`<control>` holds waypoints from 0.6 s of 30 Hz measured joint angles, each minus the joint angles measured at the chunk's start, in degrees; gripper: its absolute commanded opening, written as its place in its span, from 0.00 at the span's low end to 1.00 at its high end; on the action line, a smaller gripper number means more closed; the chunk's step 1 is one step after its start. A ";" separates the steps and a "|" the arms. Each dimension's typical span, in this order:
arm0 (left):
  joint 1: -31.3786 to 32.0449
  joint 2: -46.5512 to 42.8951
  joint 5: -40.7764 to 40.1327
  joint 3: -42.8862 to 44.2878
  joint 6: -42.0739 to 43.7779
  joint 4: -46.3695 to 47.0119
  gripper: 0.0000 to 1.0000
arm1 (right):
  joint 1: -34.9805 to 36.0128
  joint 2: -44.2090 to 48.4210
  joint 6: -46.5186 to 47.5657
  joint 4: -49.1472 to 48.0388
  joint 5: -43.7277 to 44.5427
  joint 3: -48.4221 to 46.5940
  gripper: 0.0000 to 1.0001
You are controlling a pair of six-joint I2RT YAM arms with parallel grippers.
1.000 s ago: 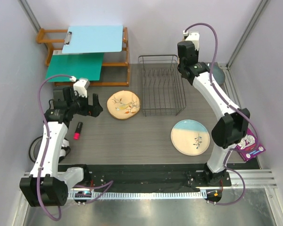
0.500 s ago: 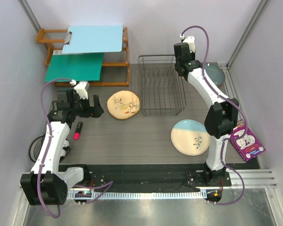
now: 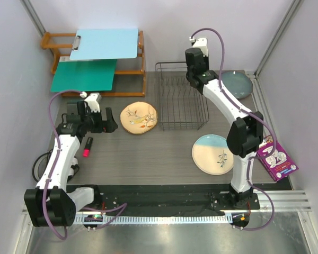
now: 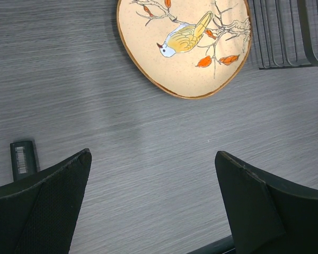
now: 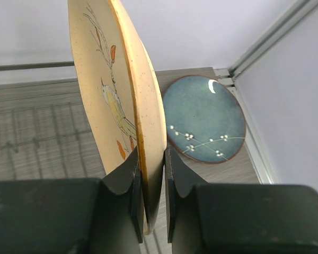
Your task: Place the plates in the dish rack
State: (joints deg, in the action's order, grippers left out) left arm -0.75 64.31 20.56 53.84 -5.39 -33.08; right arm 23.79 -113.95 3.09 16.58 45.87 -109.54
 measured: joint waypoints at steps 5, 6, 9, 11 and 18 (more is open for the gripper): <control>0.00 0.24 0.00 0.00 -0.55 0.28 1.00 | 2.27 -0.02 0.00 -0.17 -0.09 0.48 0.01; 0.00 0.24 0.00 0.00 -0.66 0.31 0.99 | 2.51 -0.02 0.00 -0.20 -0.15 0.48 0.01; 0.00 0.24 0.00 -0.02 -0.83 0.31 0.99 | 2.56 -0.02 0.00 -0.24 -0.09 0.48 0.01; 0.00 0.22 -0.02 -0.09 -1.07 0.31 0.99 | 2.25 -0.11 0.00 -0.24 0.00 0.48 0.01; 0.00 0.09 -0.04 -1.05 -1.70 0.28 0.99 | 1.57 -1.46 -0.02 -0.26 0.59 0.46 0.01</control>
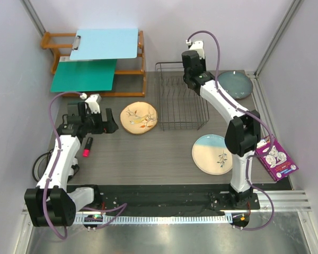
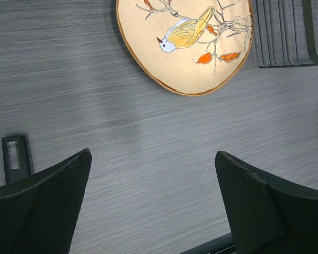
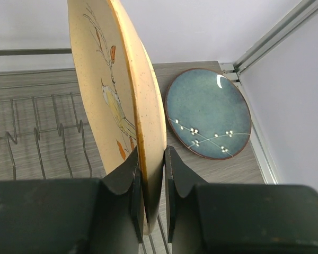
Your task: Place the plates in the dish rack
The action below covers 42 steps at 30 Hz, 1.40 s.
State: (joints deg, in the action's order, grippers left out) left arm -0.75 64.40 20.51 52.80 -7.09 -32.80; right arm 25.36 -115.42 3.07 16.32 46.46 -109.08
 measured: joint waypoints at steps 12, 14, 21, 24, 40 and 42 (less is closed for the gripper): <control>0.00 0.61 -0.68 -0.87 -0.20 0.31 1.00 | -0.15 -4.72 -0.94 0.17 -0.07 0.00 0.01; 0.00 1.42 -1.27 -1.29 -0.63 0.79 0.99 | -0.42 -5.86 -2.08 0.48 -0.26 0.00 0.01; 0.00 8.52 -2.69 -1.66 -7.04 3.91 0.99 | -0.72 -7.56 -4.74 1.77 -0.46 -1.60 0.27; 0.00 13.38 -1.18 -1.49 -10.16 6.36 0.95 | -0.85 -7.72 -6.29 2.73 -2.03 -1.60 0.33; 0.00 33.03 3.15 7.41 -17.84 11.17 0.92 | -0.31 -3.85 -10.29 6.12 -3.61 3.10 0.56; 0.00 34.56 3.15 7.87 -18.14 11.54 0.88 | 0.04 -2.12 -10.49 6.43 -3.78 3.54 0.59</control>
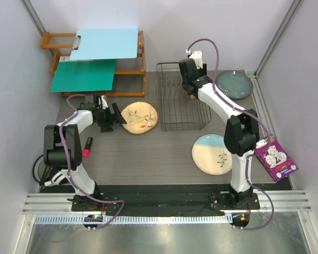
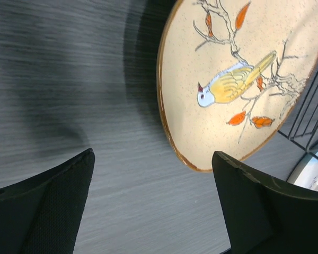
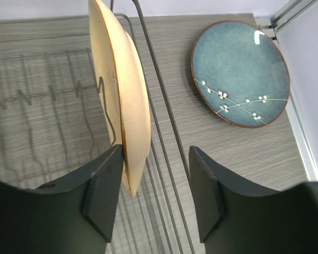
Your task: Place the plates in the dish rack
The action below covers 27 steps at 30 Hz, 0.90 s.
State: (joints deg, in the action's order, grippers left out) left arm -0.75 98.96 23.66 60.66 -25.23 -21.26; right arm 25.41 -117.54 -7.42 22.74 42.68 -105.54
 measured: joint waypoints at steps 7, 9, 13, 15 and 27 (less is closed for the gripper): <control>0.00 7.82 3.61 4.90 -2.01 2.58 0.63 | 4.52 14.47 -0.70 0.52 -0.52 7.17 0.64; 0.00 10.32 5.66 6.86 -2.91 3.58 0.48 | 6.60 21.16 -1.97 0.70 -2.12 12.07 0.64; 0.00 13.90 7.74 8.63 -4.31 5.07 0.13 | 9.92 31.39 -4.22 3.28 -10.14 20.81 0.66; -0.09 15.34 9.11 9.31 -5.38 5.11 0.04 | 10.19 33.64 -5.07 5.29 -16.13 24.13 0.69; -0.11 5.35 13.38 0.48 -1.03 -3.39 0.00 | 9.94 39.23 -5.20 10.51 -47.82 45.13 0.73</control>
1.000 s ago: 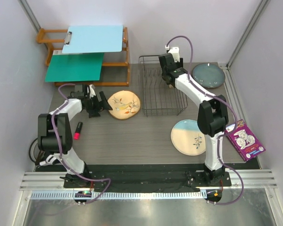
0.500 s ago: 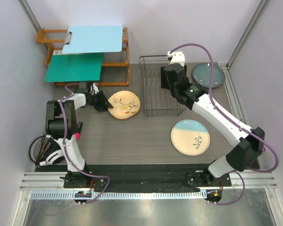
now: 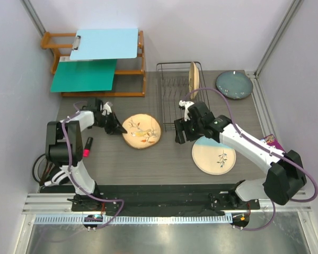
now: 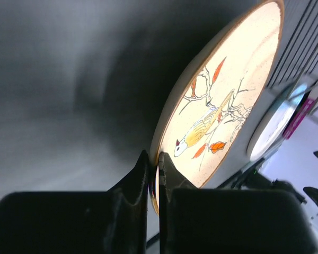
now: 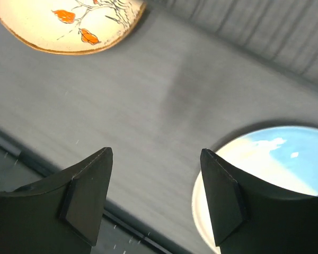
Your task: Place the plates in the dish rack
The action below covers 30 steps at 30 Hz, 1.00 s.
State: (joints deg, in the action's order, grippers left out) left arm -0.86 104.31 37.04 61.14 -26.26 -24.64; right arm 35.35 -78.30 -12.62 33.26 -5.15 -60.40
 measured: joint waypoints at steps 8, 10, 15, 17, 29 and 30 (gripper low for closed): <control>0.07 -5.40 2.47 -9.62 4.48 -8.81 0.00 | -0.87 6.45 -3.69 -6.14 -13.90 13.20 0.70; 0.48 -4.66 3.61 -10.23 4.35 -9.09 0.00 | -0.98 7.15 -5.95 -8.68 -16.74 17.55 0.69; 3.26 -1.51 8.04 -12.07 3.52 -7.39 0.00 | -1.57 7.56 -13.62 -18.75 -21.40 28.30 0.69; 5.44 -1.70 9.22 -13.44 2.36 -6.08 0.00 | -2.12 7.43 -16.68 -22.34 -22.25 31.30 0.69; 14.86 -6.49 10.80 -21.03 -1.57 -3.15 0.00 | -4.11 -3.02 -31.47 -47.32 -22.56 35.23 0.69; 15.32 -6.16 10.88 -20.79 -1.62 -3.19 0.00 | -4.15 -4.55 -32.35 -49.46 -23.58 35.15 0.68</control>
State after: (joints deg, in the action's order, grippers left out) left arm 14.46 98.15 47.92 40.36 -27.88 -27.83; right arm 31.20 -82.85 -44.97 -16.21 -28.73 -25.26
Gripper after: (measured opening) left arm 0.039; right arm 0.686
